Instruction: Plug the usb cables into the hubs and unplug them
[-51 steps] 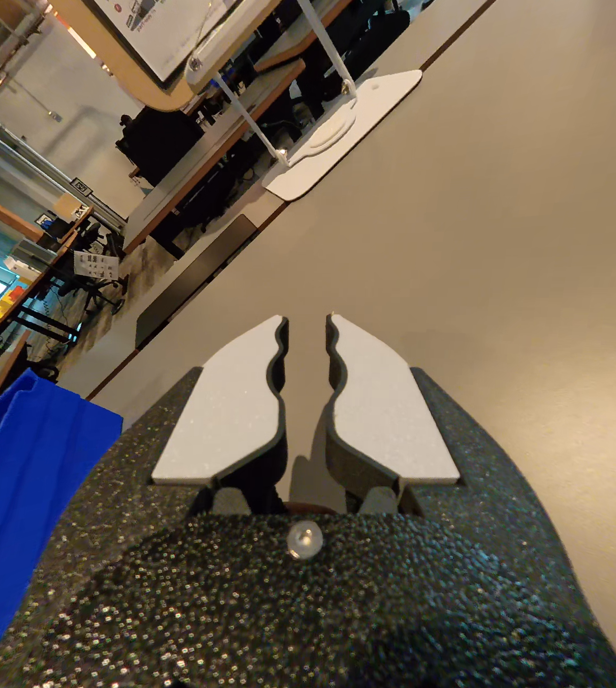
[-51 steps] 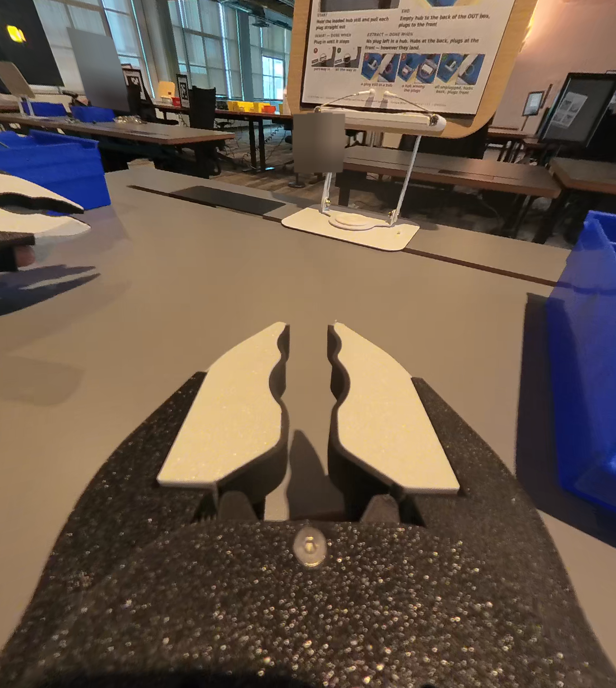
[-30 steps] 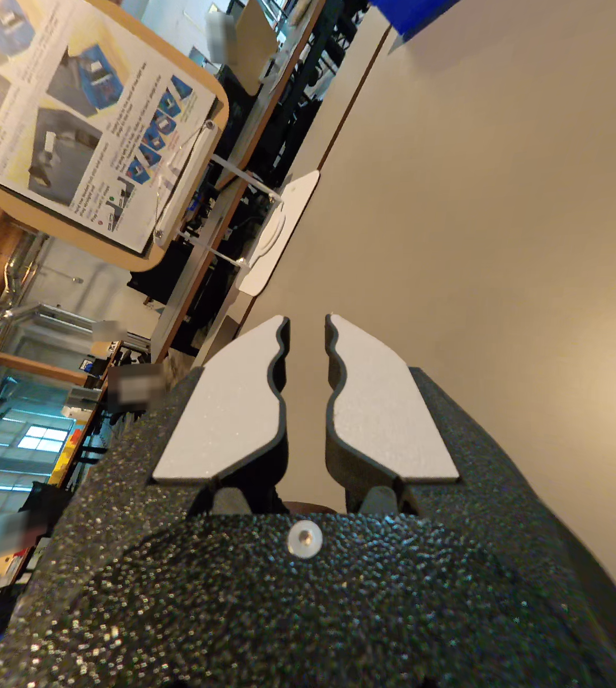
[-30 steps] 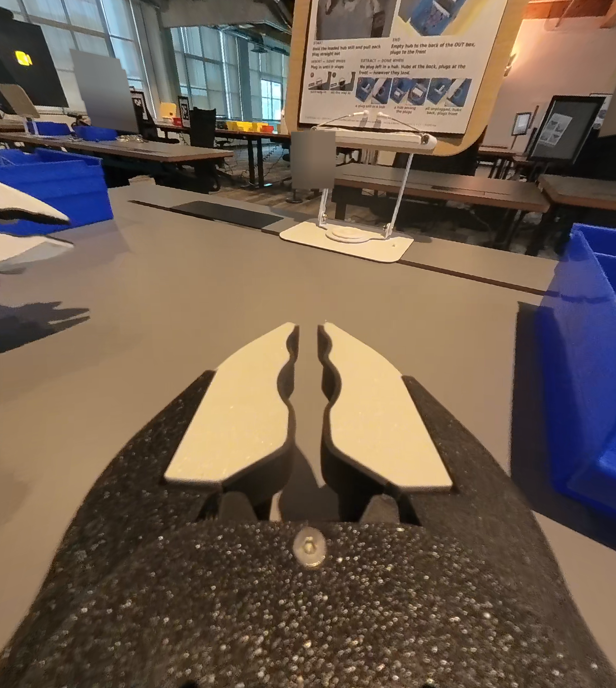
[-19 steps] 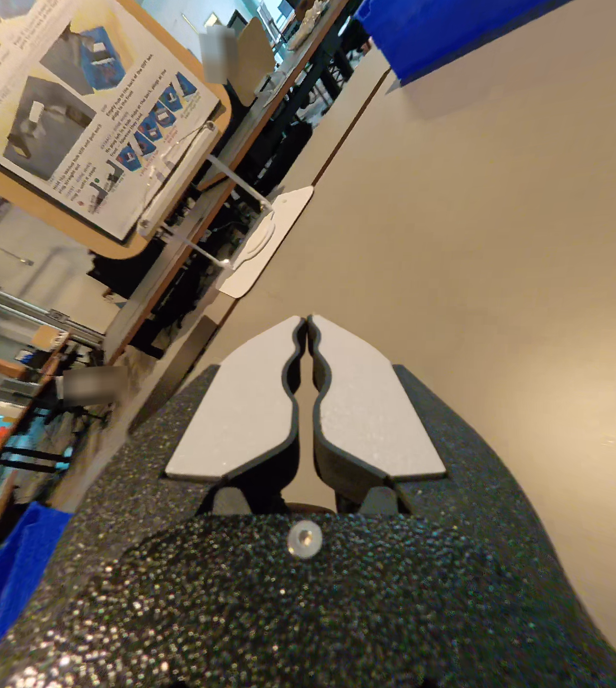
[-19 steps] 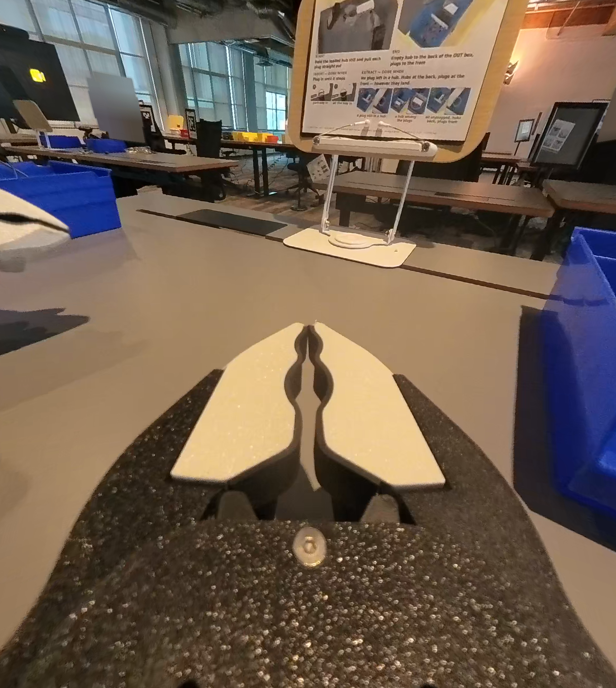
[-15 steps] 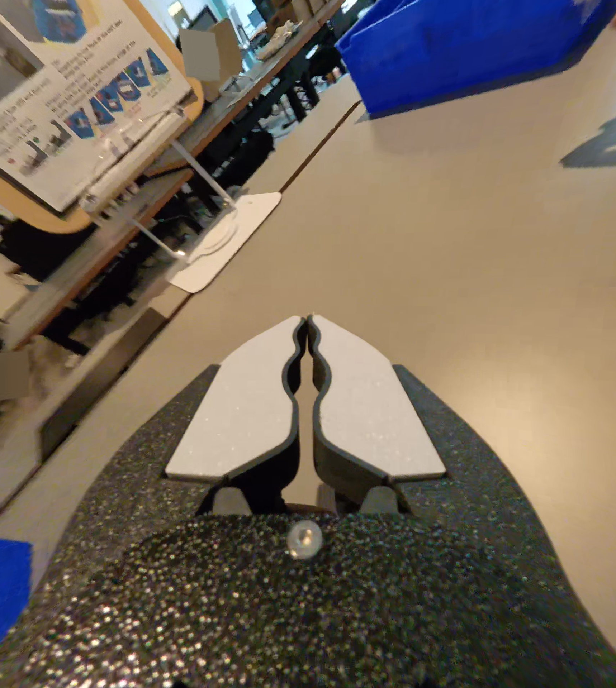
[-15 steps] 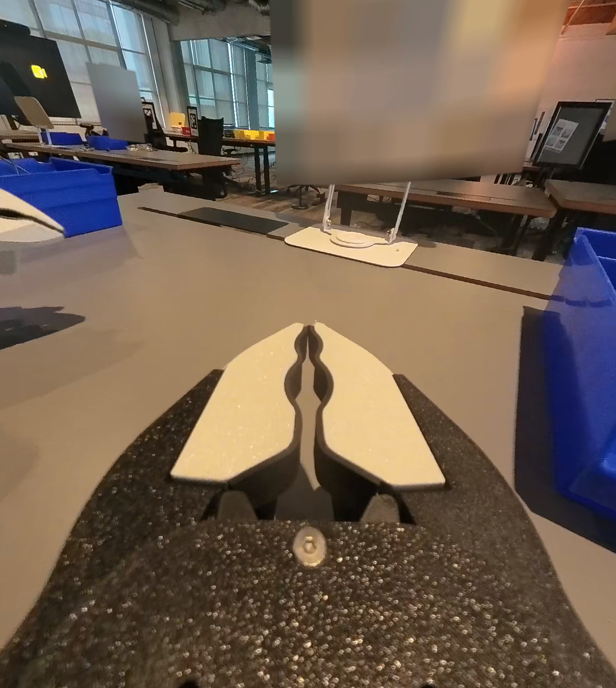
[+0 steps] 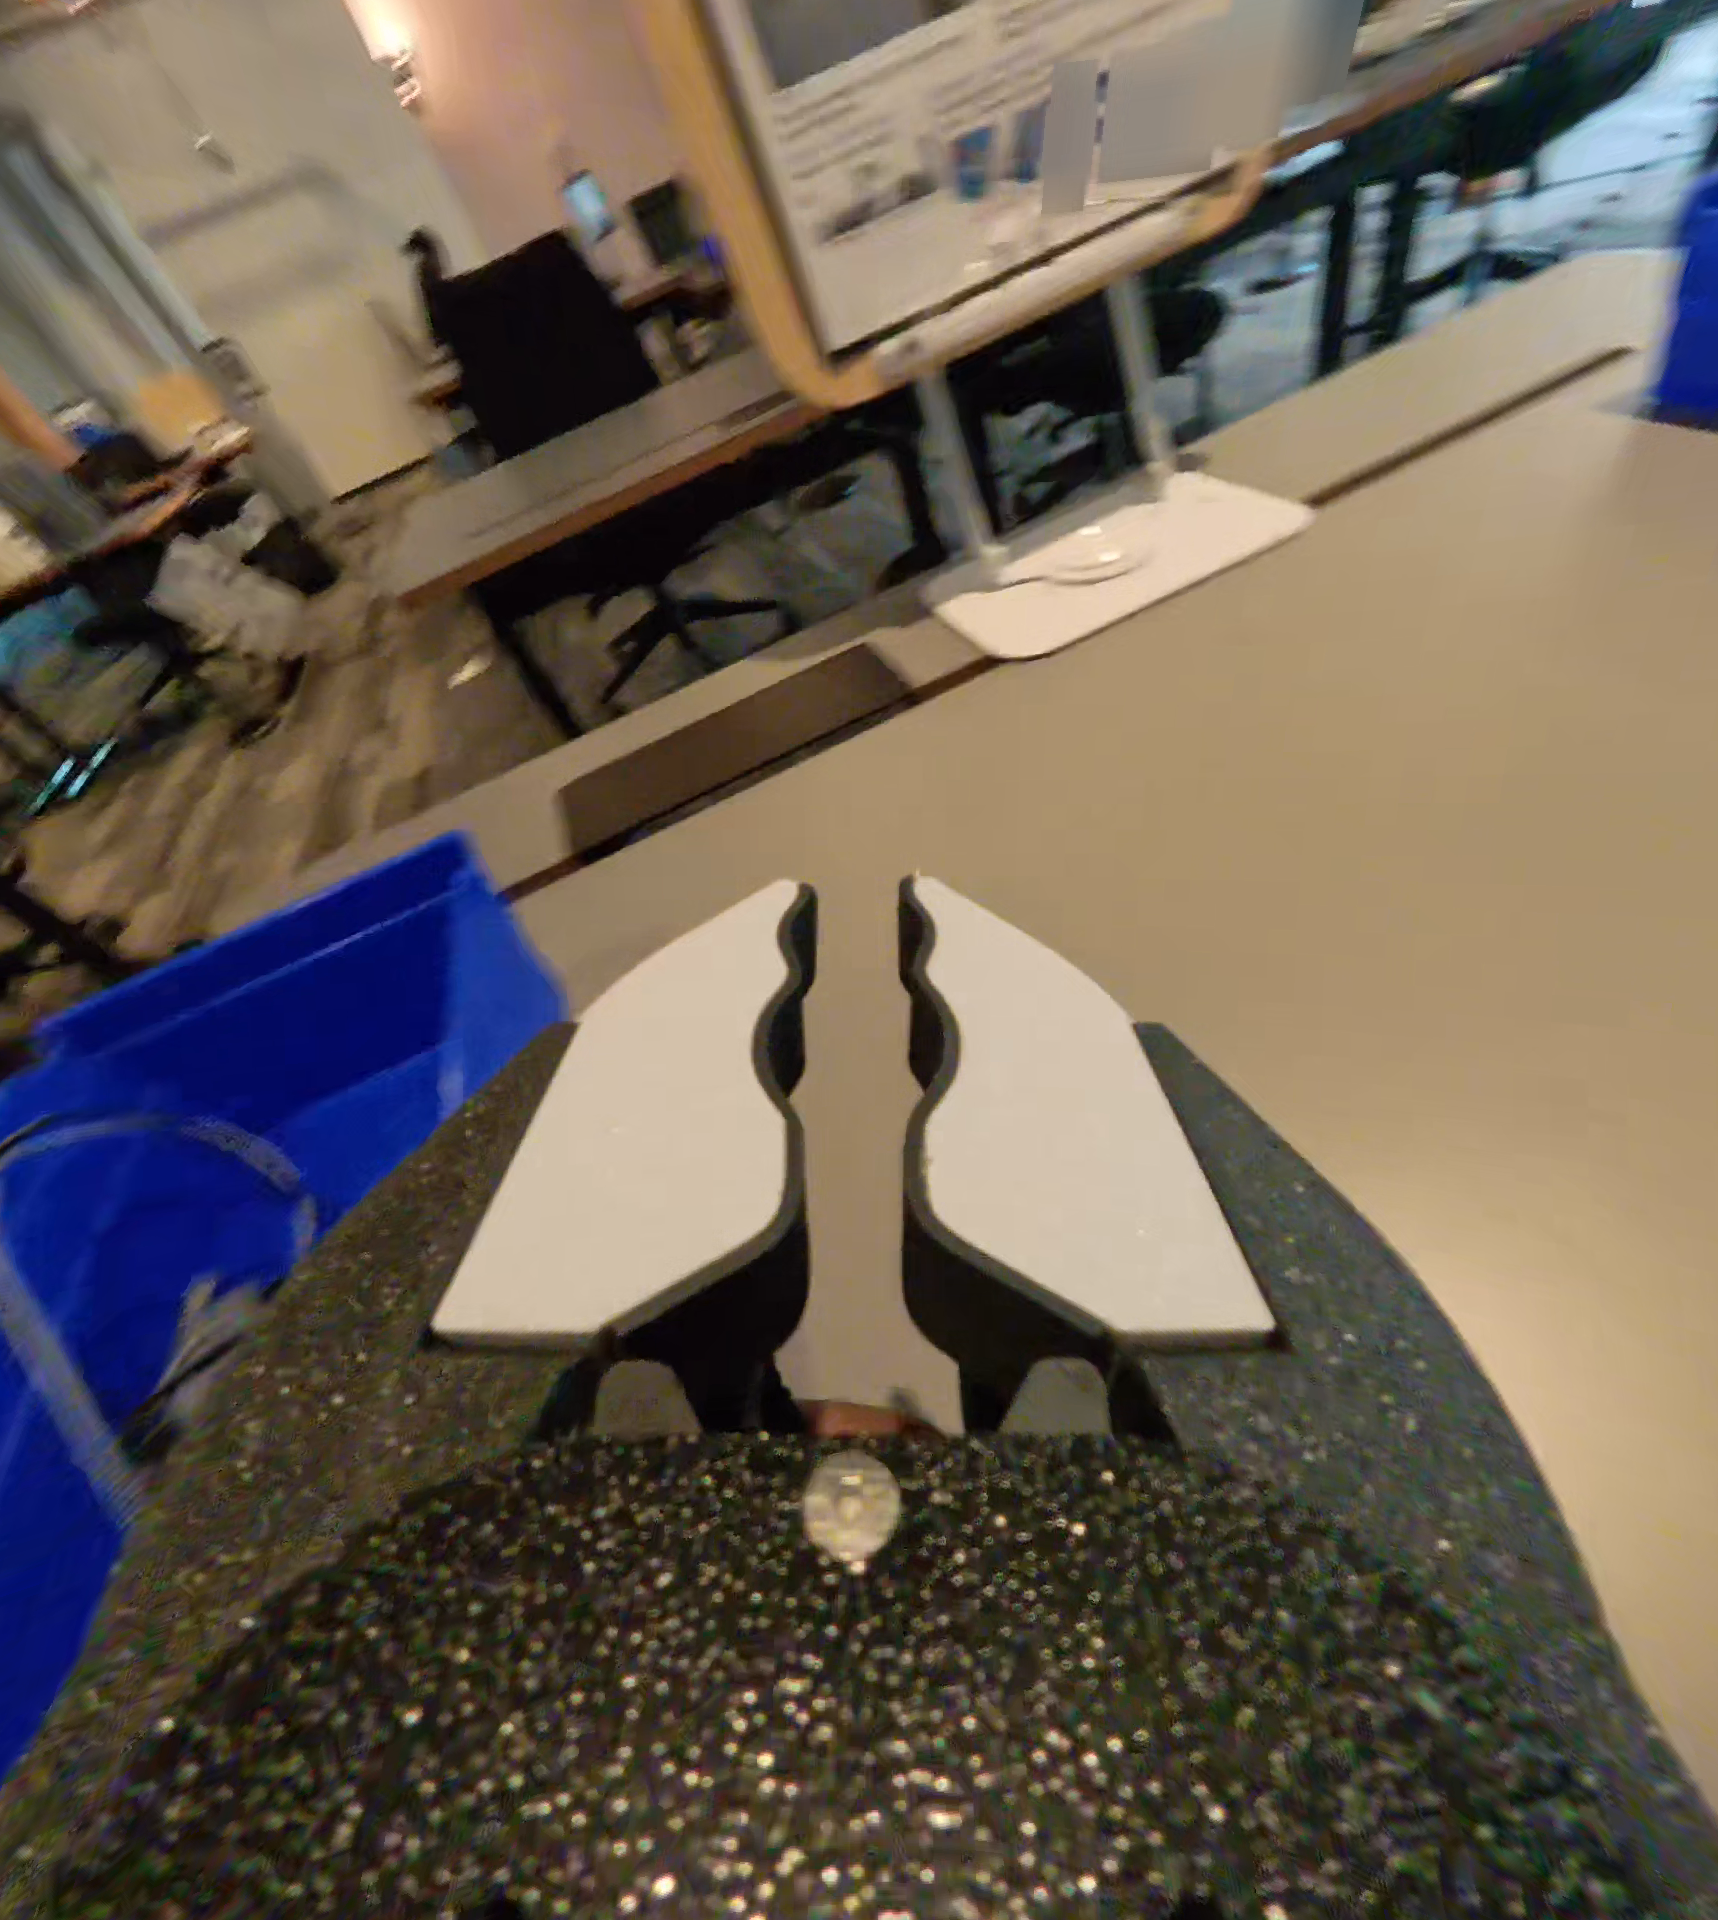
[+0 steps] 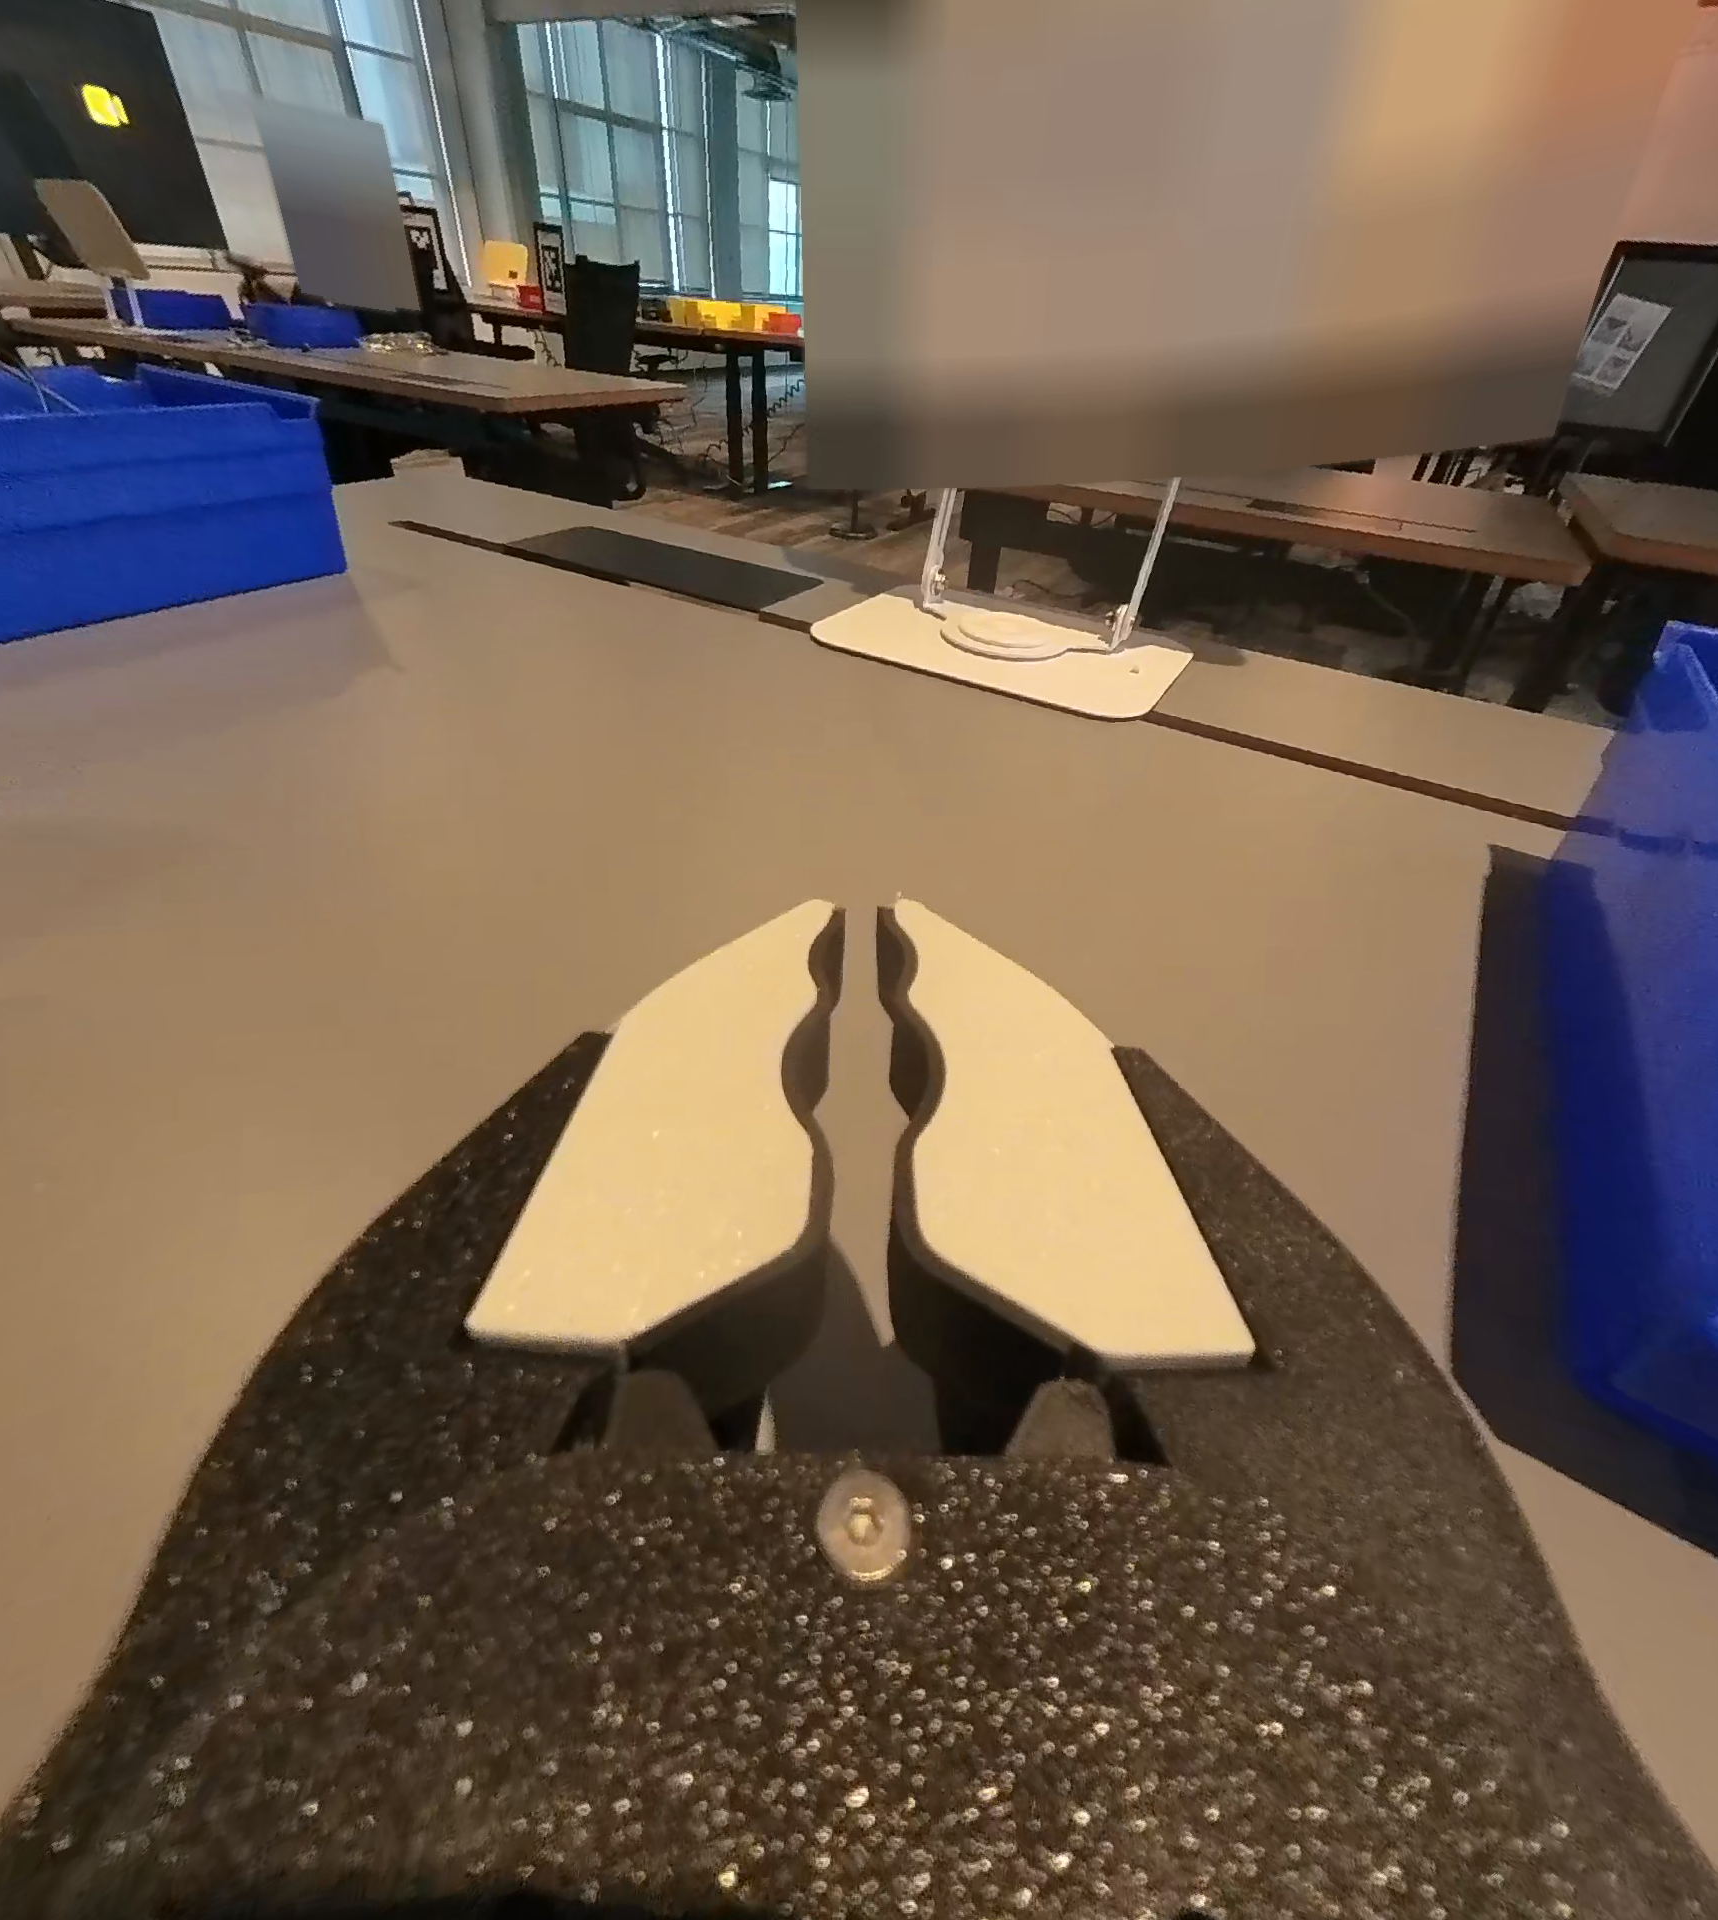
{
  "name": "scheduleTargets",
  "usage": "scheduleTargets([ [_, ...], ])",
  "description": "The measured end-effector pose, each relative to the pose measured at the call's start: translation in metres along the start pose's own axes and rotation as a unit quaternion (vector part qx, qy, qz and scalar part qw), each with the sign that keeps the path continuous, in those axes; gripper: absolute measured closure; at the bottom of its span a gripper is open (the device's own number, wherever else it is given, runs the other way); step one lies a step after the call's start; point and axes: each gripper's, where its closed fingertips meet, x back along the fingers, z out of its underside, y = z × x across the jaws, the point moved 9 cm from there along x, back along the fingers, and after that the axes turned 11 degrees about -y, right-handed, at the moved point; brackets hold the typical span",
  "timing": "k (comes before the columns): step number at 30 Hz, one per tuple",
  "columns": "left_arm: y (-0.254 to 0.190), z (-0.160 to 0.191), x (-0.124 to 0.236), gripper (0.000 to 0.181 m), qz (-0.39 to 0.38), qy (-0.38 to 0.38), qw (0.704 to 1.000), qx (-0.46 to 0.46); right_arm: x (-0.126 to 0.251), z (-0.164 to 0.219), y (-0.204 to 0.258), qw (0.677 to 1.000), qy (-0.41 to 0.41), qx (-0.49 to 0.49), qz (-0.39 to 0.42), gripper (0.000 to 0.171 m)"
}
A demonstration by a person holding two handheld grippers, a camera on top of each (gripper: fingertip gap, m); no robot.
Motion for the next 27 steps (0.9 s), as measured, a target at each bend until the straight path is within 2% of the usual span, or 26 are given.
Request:
scheduleTargets([
  [3, 0.055, 0.0, 0.024, 0.164, -0.094, 0.047, 0.994, 0.017, -0.001, 0.0, 0.001, 1.0, 0.004, 0.001, -0.003, 0.165],
  [6, 0.116, 0.018, 0.04, 0.162, -0.193, 0.127, 0.972, 0.048, -0.002, 0.001, 0.002, 1.0, 0.008, 0.007, -0.007, 0.165],
  [11, 0.171, 0.055, 0.029, 0.155, -0.211, 0.23, 0.945, 0.102, -0.004, 0.002, 0.007, 0.999, 0.019, 0.026, -0.017, 0.165],
  [20, 0.203, 0.089, -0.001, 0.145, -0.21, 0.311, 0.918, 0.128, -0.008, 0.004, 0.019, 0.995, 0.043, 0.084, -0.029, 0.165],
  [22, 0.2, 0.084, -0.003, 0.145, -0.212, 0.3, 0.924, 0.109, -0.009, 0.005, 0.022, 0.994, 0.049, 0.097, -0.032, 0.165],
  [25, 0.186, 0.072, -0.014, 0.147, -0.167, 0.252, 0.949, 0.093, -0.011, 0.007, 0.025, 0.991, 0.059, 0.116, -0.036, 0.165],
  [27, 0.184, 0.073, -0.019, 0.148, -0.165, 0.268, 0.945, 0.086, -0.012, 0.008, 0.027, 0.989, 0.064, 0.126, -0.039, 0.164],
])
